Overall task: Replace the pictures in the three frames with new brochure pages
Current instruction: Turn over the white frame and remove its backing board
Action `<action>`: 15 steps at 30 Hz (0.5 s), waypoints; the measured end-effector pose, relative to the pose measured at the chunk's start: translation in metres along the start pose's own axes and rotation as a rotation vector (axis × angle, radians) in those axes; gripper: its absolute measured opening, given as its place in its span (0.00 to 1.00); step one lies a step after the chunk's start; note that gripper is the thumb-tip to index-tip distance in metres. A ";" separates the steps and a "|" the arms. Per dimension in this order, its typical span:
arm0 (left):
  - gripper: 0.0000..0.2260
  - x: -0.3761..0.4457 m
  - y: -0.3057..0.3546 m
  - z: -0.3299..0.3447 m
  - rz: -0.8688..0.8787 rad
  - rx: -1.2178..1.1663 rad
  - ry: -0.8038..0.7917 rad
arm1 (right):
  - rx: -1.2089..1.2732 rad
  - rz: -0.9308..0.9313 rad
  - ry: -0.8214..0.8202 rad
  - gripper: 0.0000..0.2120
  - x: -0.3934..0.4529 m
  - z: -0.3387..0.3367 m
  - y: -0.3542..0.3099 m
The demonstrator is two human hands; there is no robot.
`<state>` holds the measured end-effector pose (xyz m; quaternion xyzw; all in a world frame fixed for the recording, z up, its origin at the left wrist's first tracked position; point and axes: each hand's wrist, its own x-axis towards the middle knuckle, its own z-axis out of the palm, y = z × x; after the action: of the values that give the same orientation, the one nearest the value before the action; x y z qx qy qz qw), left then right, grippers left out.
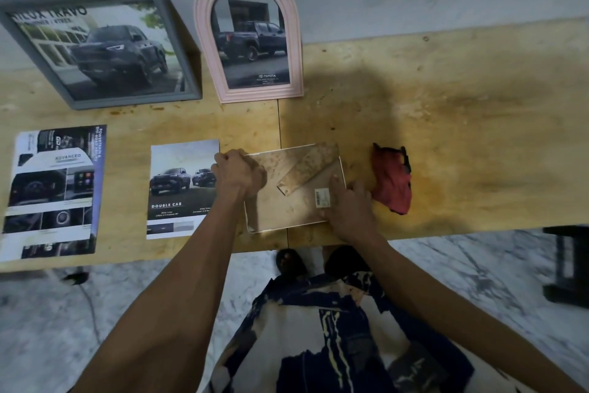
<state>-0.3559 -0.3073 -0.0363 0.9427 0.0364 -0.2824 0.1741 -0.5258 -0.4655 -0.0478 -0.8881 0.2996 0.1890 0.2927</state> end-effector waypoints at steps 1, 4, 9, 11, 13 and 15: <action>0.27 0.002 0.001 -0.002 -0.001 0.009 0.007 | 0.004 -0.001 -0.007 0.38 0.000 0.000 0.000; 0.25 0.007 0.003 -0.007 0.008 0.029 0.008 | 0.022 0.012 -0.009 0.38 0.002 0.002 0.001; 0.16 0.007 0.007 -0.011 0.042 0.000 0.018 | 0.000 0.007 -0.005 0.40 0.008 0.011 0.006; 0.10 0.006 0.007 -0.012 0.061 -0.038 0.033 | -0.007 0.023 -0.004 0.40 0.010 0.011 0.007; 0.10 0.004 0.006 -0.012 0.068 -0.084 0.054 | -0.052 -0.003 0.011 0.41 0.013 0.013 0.009; 0.09 0.002 0.005 -0.012 0.068 -0.112 0.094 | -0.080 -0.017 0.023 0.42 0.016 0.016 0.011</action>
<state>-0.3470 -0.3077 -0.0264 0.9443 0.0280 -0.2293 0.2343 -0.5237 -0.4689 -0.0724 -0.9037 0.2877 0.1884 0.2552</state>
